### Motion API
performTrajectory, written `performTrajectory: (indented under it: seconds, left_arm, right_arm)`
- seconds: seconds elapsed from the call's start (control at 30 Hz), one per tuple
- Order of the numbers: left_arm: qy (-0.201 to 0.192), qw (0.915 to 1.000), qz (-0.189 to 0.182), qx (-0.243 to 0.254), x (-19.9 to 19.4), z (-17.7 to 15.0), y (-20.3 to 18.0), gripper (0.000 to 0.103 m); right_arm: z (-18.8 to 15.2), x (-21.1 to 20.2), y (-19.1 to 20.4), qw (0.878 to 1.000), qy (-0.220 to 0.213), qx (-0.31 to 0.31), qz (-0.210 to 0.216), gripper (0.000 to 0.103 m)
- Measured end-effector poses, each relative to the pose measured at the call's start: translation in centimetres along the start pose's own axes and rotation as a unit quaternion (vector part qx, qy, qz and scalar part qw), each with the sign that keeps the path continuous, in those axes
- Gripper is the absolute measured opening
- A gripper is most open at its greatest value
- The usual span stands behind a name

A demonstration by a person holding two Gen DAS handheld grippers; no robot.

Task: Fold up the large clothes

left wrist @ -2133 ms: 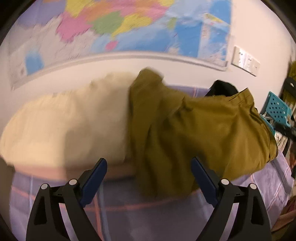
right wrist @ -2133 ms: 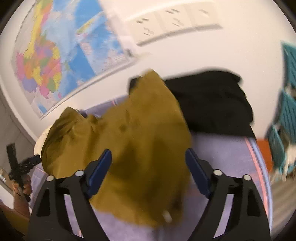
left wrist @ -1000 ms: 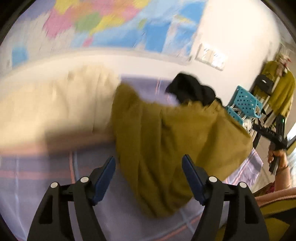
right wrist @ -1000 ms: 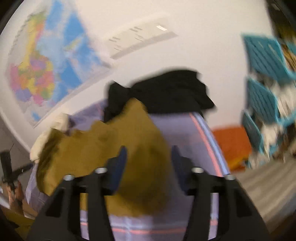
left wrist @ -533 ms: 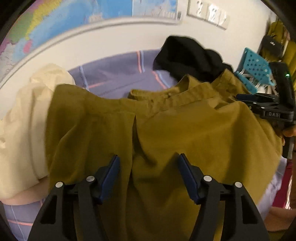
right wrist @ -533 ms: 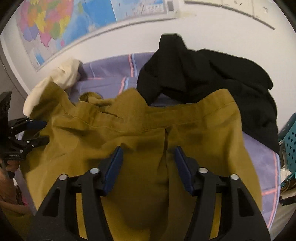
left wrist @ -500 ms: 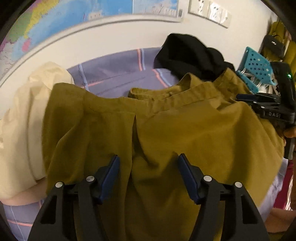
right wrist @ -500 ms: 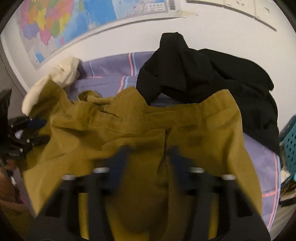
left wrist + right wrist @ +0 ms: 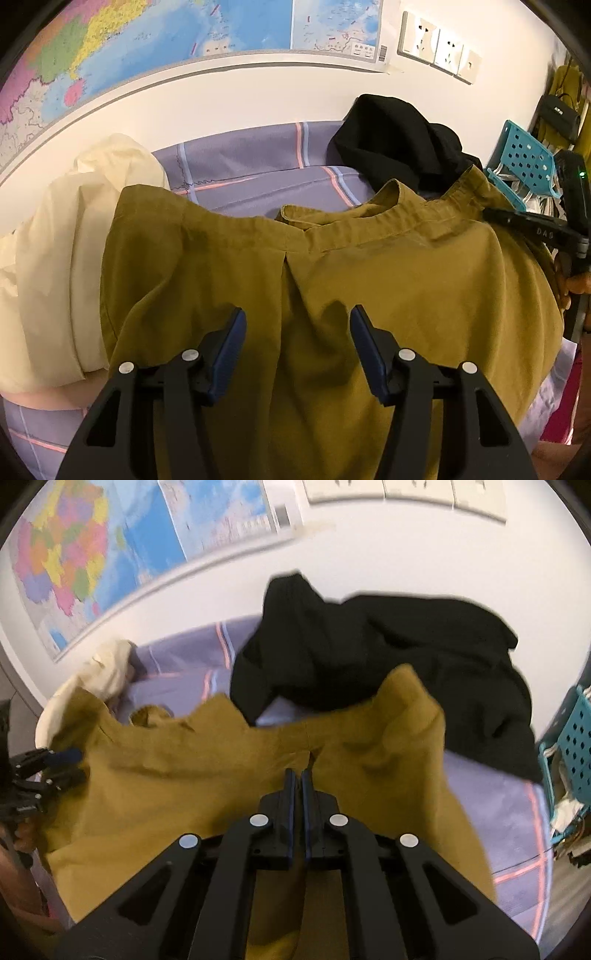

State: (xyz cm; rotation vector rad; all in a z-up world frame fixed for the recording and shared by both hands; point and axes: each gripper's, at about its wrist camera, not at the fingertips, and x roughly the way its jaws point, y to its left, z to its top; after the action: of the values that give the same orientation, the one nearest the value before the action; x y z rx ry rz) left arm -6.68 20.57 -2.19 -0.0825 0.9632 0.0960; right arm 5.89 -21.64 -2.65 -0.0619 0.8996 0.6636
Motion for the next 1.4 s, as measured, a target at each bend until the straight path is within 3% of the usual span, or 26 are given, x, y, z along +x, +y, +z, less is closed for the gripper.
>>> performTrajectory:
  seconds: [0.17,0.27,0.4,0.7,0.93,1.13,1.23,1.4]
  left_arm:
    - [0.0,1.0,-0.003,-0.004,0.1,-0.1,0.3,0.057]
    - [-0.002,0.9999,-0.006,-0.01,0.1,-0.1,0.6,0.057]
    - [0.002,0.9996,-0.011,-0.025,0.6,0.0,1.4,0.057]
    - [0.011,0.9984,-0.014,-0.054,2.2,0.5,3.2,0.056]
    - [-0.007,0.9982,-0.038,-0.046,-0.5,-0.4,3.2,0.059]
    - [-0.025,0.9962,-0.079,-0.025,-3.7,-3.4,2.8,0.062]
    - [-0.016,0.9966,-0.077,-0.022,-3.4,-5.3,2.7,0.063]
    - [-0.004,0.9951,-0.072,-0.066,-1.4,-6.3,3.8,0.062]
  right_arm:
    - [0.2,-2.3,0.7,0.999,-0.035,0.003,0.009,0.034]
    - [0.3,-3.9,2.4,0.997,-0.059,-0.014,0.042,0.041]
    - [0.0,-3.2,5.6,0.994,-0.04,-0.058,0.08,0.041]
    - [0.2,4.1,6.7,0.994,0.04,-0.061,0.079,0.035]
    - [-0.3,-0.3,5.6,0.994,-0.008,-0.049,0.095,0.039]
    - [-3.4,-6.2,3.5,0.993,-0.044,-0.034,0.102,0.044]
    - [-5.2,-6.1,1.7,0.996,-0.03,-0.007,0.087,0.044]
    - [-6.7,-4.0,-1.1,0.995,-0.018,0.054,0.087,0.037]
